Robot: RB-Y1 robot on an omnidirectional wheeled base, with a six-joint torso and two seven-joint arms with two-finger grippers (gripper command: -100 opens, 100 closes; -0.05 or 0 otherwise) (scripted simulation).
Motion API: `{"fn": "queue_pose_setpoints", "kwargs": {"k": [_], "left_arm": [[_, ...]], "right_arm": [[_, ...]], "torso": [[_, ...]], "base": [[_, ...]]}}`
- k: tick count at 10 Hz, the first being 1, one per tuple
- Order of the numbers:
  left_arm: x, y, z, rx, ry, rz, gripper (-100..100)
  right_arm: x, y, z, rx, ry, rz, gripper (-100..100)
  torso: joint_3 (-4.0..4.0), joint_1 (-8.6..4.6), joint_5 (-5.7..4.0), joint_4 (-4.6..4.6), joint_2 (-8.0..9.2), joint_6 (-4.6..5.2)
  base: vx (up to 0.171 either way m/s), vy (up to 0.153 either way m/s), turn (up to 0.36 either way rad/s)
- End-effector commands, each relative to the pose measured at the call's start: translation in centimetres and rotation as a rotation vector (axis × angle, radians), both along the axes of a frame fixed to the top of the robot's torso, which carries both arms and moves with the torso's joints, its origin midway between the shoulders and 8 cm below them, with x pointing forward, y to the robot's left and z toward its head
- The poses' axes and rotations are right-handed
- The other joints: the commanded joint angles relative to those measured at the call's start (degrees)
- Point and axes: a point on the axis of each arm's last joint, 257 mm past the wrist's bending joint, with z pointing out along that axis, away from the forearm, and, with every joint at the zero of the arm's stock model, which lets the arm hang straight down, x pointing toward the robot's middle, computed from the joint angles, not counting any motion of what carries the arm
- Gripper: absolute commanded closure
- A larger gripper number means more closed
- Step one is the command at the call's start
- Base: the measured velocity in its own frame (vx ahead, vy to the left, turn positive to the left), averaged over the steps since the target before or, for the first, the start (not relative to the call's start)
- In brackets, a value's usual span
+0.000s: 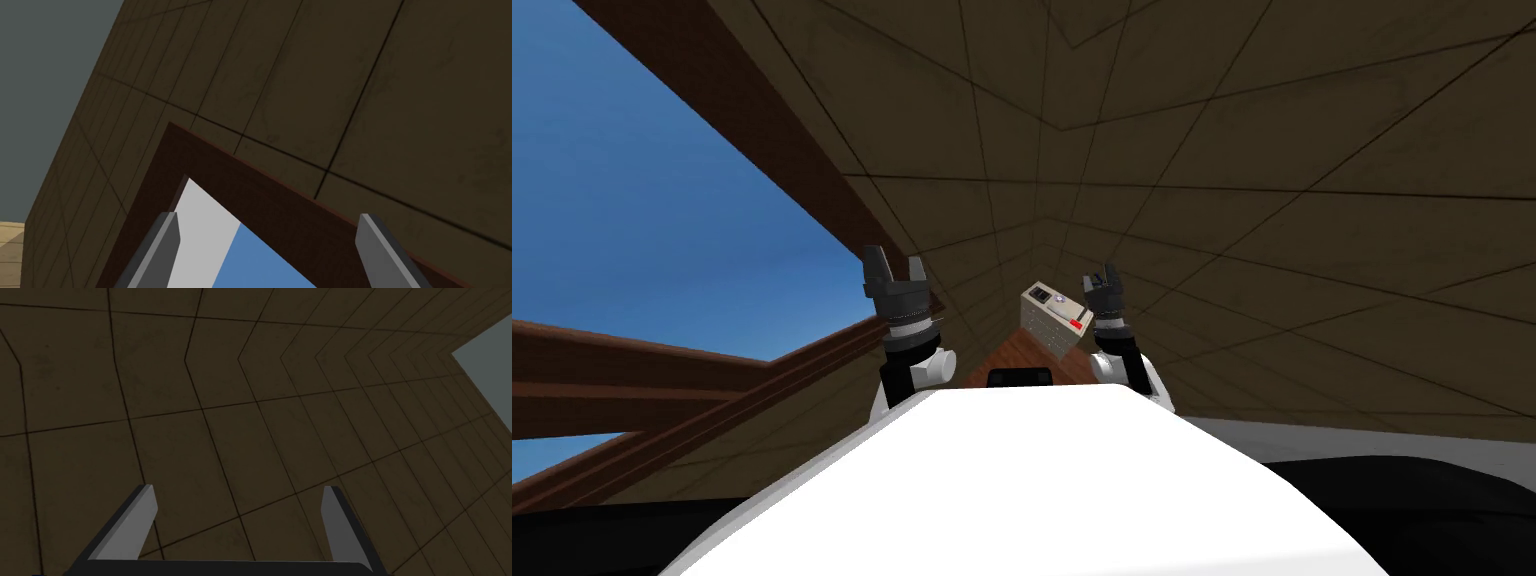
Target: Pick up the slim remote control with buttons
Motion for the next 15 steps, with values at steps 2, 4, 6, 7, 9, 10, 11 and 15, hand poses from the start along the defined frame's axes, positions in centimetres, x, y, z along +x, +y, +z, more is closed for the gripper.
{"fn": "queue_pose_setpoints", "kwargs": {"k": [2, 4, 6, 7, 9, 10, 11, 15], "left_arm": [[0.0, 0.0, 0.0, 0.000, 0.000, 0.000, 0], [0.0, 0.0, 0.0, 0.000, 0.000, 0.000, 0], [0.0, 0.0, 0.0, 0.000, 0.000, 0.000, 0], [0.0, 0.0, 0.0, 0.000, 0.000, 0.000, 0], [0.0, 0.0, 0.0, 0.000, 0.000, 0.000, 0], [0.0, 0.0, 0.0, 0.000, 0.000, 0.000, 0], [0.0, 0.0, 0.0, 0.000, 0.000, 0.000, 0], [0.0, 0.0, 0.0, 0.000, 0.000, 0.000, 0]], "right_arm": [[1.1, 1.9, -3.9, -0.085, 0.084, 0.034, -100], [1.6, 3.3, -8.3, -0.159, 0.178, 0.063, -100], [1.6, 3.9, -11.0, -0.199, 0.234, 0.080, -100], [1.4, 4.5, -14.0, -0.242, 0.297, 0.099, -100], [0.9, 4.9, -17.4, -0.288, 0.365, 0.118, -100], [0.1, 5.3, -20.2, -0.334, 0.424, 0.140, -100], [0.0, 5.1, -20.9, -0.335, 0.438, 0.138, -100], [-4.7, 4.5, -32.2, -0.490, 0.677, 0.204, -100]], "torso": [[0.00, 0.04, 0.01, 0.00, 0.00, 0.01], [0.02, 0.11, 0.03, 0.01, 0.03, 0.00], [0.04, 0.25, 0.06, 0.01, 0.07, 0.02], [0.03, 0.17, 0.05, 0.01, 0.04, 0.04], [0.01, 0.01, 0.01, 0.00, 0.01, 0.07], [0.00, 0.05, 0.01, 0.00, 0.00, 0.03], [0.01, 0.15, 0.03, 0.00, 0.03, 0.04], [-0.01, 0.01, 0.01, 0.00, -0.02, 0.05]], "base": [[-0.026, 0.038, 0.415], [-0.037, 0.057, 0.414], [-0.029, 0.082, 0.350], [-0.014, 0.050, 0.419], [-0.007, 0.036, 0.253], [-0.014, 0.079, 0.484], [-0.008, 0.064, 0.326], [0.010, 0.047, 0.361]]}}
